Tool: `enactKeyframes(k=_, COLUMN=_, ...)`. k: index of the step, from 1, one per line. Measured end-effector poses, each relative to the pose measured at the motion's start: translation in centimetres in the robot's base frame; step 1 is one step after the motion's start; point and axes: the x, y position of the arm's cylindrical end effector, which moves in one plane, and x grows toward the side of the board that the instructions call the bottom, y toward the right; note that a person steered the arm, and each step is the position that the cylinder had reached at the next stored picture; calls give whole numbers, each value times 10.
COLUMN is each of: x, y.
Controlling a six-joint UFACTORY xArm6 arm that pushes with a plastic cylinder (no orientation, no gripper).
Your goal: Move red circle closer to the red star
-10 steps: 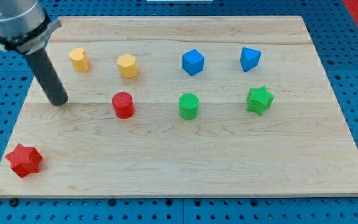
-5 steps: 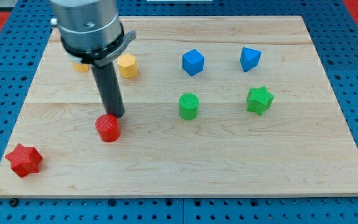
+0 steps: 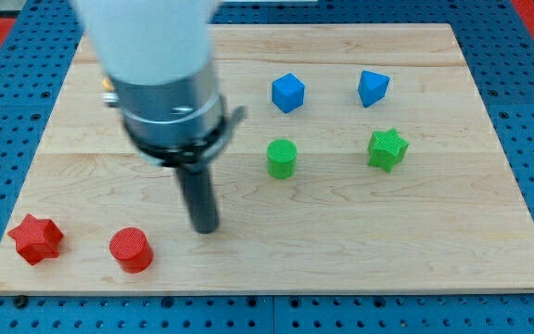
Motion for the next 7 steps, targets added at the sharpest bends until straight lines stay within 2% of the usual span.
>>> enactKeyframes(k=1, x=34, y=7)
enactKeyframes(k=2, x=48, y=-18)
enactKeyframes(k=4, x=48, y=-84)
enactKeyframes(k=5, x=48, y=-99)
enactKeyframes(k=6, x=44, y=-77)
enactKeyframes(k=7, x=18, y=-76)
